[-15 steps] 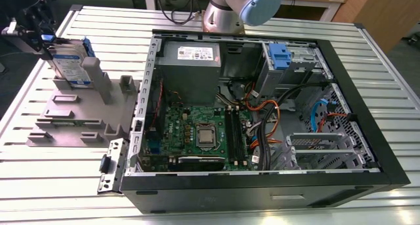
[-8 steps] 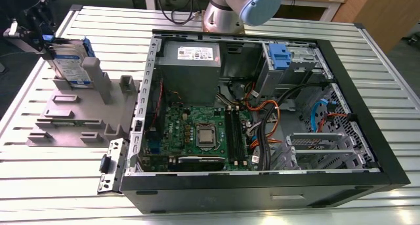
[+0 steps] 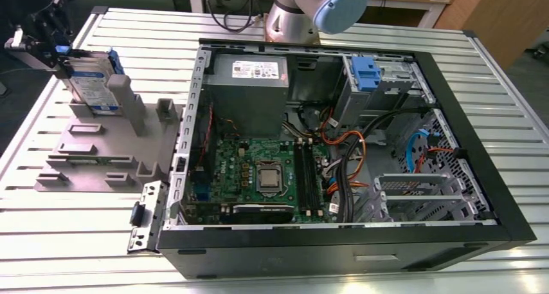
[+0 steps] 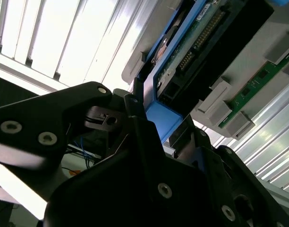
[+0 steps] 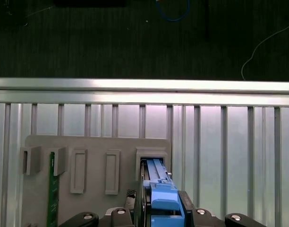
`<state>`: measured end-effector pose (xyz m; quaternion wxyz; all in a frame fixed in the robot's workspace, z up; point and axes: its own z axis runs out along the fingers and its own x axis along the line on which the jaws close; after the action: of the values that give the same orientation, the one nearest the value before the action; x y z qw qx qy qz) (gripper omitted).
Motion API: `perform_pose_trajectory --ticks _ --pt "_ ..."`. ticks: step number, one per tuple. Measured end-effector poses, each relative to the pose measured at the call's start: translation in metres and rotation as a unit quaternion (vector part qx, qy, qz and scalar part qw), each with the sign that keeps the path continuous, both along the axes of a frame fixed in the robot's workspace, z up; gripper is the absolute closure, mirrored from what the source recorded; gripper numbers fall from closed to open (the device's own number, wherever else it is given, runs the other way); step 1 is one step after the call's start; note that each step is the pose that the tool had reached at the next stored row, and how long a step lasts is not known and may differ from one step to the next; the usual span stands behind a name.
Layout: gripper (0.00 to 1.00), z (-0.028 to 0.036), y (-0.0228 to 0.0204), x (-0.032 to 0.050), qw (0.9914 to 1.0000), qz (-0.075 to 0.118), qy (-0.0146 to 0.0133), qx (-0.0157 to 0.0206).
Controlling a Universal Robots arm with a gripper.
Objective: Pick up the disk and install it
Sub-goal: 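Pick up the disk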
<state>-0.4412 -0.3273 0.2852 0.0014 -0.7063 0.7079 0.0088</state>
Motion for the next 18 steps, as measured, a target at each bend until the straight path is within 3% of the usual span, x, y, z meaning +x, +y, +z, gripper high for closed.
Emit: perform_pose_trajectory --ticks 18 --pt "0.54 0.0041 0.0 0.0 1.0 0.0 0.0002 0.0003"
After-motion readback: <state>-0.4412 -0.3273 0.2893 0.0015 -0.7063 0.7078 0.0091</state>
